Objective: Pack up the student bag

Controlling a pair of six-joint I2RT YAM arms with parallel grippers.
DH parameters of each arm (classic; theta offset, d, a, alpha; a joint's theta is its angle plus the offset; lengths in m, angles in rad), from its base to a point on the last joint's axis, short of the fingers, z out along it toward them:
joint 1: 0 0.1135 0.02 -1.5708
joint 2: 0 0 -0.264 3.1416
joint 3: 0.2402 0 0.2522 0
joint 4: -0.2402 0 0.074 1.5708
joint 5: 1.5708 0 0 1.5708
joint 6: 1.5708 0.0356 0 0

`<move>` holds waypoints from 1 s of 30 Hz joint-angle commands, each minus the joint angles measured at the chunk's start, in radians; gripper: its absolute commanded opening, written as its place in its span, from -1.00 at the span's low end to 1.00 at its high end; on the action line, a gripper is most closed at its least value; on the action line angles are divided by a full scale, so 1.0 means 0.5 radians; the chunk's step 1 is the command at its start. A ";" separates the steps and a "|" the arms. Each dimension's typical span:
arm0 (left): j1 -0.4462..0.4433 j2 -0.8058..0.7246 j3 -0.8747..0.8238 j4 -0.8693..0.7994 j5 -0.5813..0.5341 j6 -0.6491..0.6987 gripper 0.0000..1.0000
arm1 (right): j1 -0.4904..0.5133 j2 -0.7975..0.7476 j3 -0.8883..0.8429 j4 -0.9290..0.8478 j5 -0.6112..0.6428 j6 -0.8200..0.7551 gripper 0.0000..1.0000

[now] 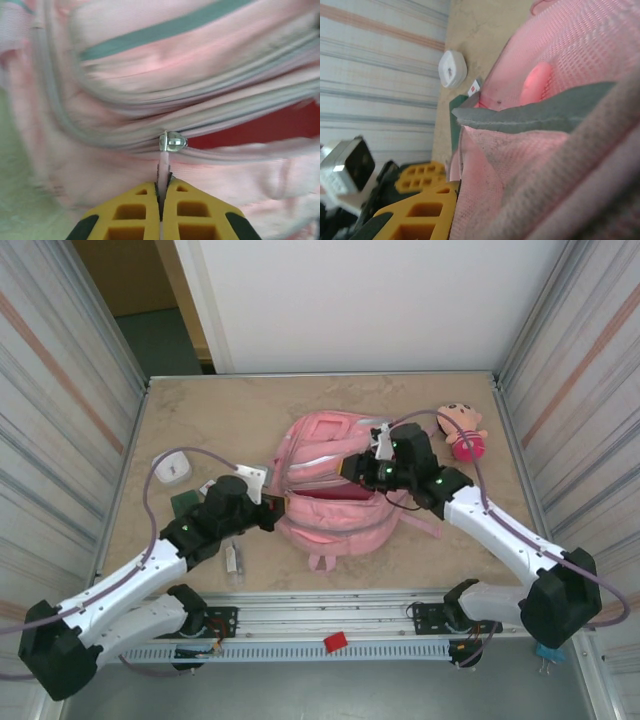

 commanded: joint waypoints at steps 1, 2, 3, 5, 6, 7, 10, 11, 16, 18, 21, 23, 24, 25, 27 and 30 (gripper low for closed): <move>0.230 0.022 -0.061 0.051 -0.065 0.074 -0.93 | -0.103 -0.144 0.203 -0.332 -0.521 -0.367 -0.73; 0.276 0.042 -0.065 0.091 -0.018 0.075 -0.93 | -0.121 -0.150 0.234 -0.380 -0.572 -0.416 -0.73; 0.314 0.081 -0.077 0.158 0.040 0.062 -0.93 | -0.148 -0.143 0.269 -0.428 -0.648 -0.455 -0.73; 0.383 0.194 -0.091 0.316 0.162 0.044 -0.92 | -0.208 -0.112 0.334 -0.469 -0.816 -0.500 -0.74; 0.405 0.277 -0.072 0.372 0.222 0.039 -0.91 | -0.233 -0.093 0.359 -0.480 -0.887 -0.526 -0.75; 0.419 0.361 -0.040 0.407 0.259 0.044 -0.91 | -0.258 -0.064 0.382 -0.493 -0.964 -0.551 -0.76; 0.435 0.565 0.063 0.499 0.308 0.074 -0.91 | -0.309 0.042 0.475 -0.606 -1.141 -0.664 -0.82; 0.437 0.622 0.103 0.522 0.309 0.089 -0.90 | -0.319 0.068 0.495 -0.642 -1.182 -0.692 -0.82; 0.531 0.836 0.283 0.562 0.236 0.184 -0.83 | -0.365 0.057 0.508 -0.659 -1.353 -0.770 -0.82; 0.621 0.967 0.349 0.602 0.296 0.171 -0.83 | -0.368 0.054 0.498 -0.616 -1.330 -0.754 -0.81; 0.715 1.141 0.410 0.713 0.424 0.042 -0.82 | -0.372 0.103 0.469 -0.533 -1.265 -0.684 -0.82; 0.716 1.195 0.422 0.803 0.425 -0.005 -0.74 | -0.405 0.108 0.414 -0.417 -1.105 -0.571 -0.80; 0.716 1.212 0.444 0.798 0.437 -0.029 -0.61 | -0.437 0.097 0.359 -0.308 -1.007 -0.468 -0.79; 0.717 1.216 0.464 0.778 0.448 -0.037 -0.46 | -0.461 0.089 0.302 -0.201 -0.942 -0.380 -0.78; 0.712 1.199 0.496 0.716 0.462 -0.073 -0.10 | -0.500 0.092 0.209 -0.019 -0.807 -0.273 -0.68; 0.694 1.123 0.499 0.618 0.470 -0.111 0.26 | -0.517 0.141 0.164 -0.016 -0.636 -0.265 -0.39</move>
